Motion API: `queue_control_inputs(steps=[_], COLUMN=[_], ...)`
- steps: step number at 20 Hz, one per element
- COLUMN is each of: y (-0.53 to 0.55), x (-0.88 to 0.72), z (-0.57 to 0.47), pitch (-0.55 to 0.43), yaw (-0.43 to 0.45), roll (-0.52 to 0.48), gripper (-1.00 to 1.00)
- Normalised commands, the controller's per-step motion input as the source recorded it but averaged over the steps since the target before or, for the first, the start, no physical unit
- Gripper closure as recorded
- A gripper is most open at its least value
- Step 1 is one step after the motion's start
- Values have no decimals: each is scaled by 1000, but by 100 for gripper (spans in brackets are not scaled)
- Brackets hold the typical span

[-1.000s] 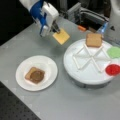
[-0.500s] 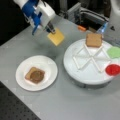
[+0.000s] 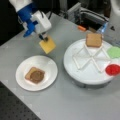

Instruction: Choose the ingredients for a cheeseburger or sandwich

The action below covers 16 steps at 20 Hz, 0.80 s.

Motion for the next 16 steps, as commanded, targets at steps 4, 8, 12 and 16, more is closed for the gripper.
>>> queue_control_inputs(steps=[4, 8, 12, 16], y=[-243, -299, -312, -274], x=[475, 516, 552, 566], z=[-81, -70, -81, -105], pitch=[119, 102, 81, 56], yaw=[208, 274, 308, 308], roll=[-175, -80, -8, 76], gripper=[100, 100, 100, 100])
